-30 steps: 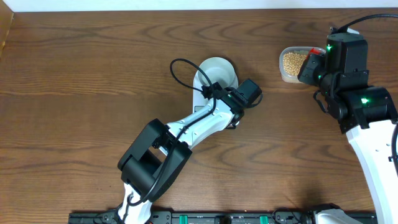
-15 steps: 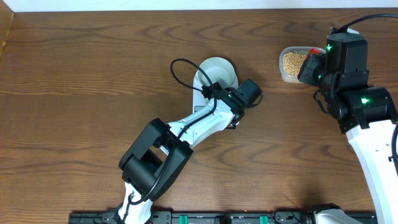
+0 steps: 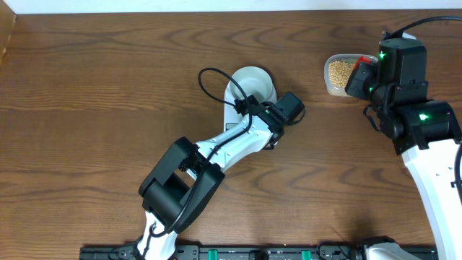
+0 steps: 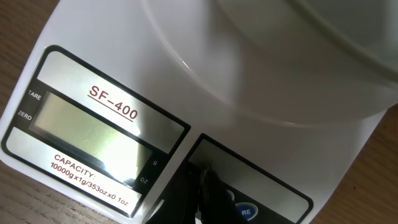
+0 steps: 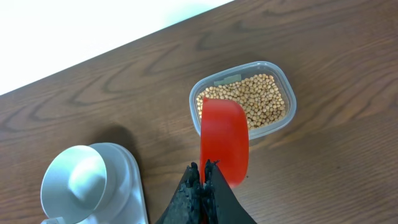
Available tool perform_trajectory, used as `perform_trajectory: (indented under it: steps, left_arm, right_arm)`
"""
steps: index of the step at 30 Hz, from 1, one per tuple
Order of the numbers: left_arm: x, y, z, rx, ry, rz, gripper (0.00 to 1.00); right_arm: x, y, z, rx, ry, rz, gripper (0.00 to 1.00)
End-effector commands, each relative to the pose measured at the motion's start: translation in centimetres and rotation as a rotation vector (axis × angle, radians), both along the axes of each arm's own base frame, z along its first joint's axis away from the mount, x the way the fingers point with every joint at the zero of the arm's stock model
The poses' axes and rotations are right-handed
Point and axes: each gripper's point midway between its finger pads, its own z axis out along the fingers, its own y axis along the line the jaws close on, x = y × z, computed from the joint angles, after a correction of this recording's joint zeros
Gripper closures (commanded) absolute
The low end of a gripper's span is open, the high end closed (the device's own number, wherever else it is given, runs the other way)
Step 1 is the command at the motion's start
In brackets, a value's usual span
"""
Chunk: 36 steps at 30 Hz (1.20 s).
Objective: Scoop item into bowl and weigh 50g on scale
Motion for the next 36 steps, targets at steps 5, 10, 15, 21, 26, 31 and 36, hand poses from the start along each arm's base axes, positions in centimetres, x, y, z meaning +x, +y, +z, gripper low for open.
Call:
perform_trajectory:
  steps: [5,10,15,21,26,31,36]
  left_arm:
    - [-0.27,0.64,-1.54,0.041,0.019,0.007,0.93]
    - [-0.34,0.70,-1.56,0.044,0.022,0.007,0.93]
    - [-0.52,0.88,-1.60,0.052,0.030,0.008,0.93]
    - [-0.55,0.91,-1.61,0.053,0.031,0.008,0.93]
    - [-0.58,0.94,-1.62,0.054,0.032,0.008,0.93]
    - [-0.58,0.94,-1.62,0.054,0.032,0.008,0.93]
    - [-0.57,0.93,-1.62,0.054,0.032,0.008,0.93]
  right_arm:
    - [0.10,-0.23,0.99,0.009,-0.023,-0.012,0.99]
    - [0.10,-0.24,0.98,0.009,-0.023,-0.012,0.99]
    - [0.10,-0.23,0.98,0.009,-0.023,-0.012,0.99]
    - [0.10,-0.24,0.98,0.009,-0.023,-0.012,0.99]
    - [0.08,-0.23,0.97,0.009,-0.022,-0.012,0.99]
    - [0.09,-0.24,0.97,0.009,-0.022,-0.013,0.99]
    - [0.09,-0.23,0.97,0.009,-0.022,-0.012,0.99]
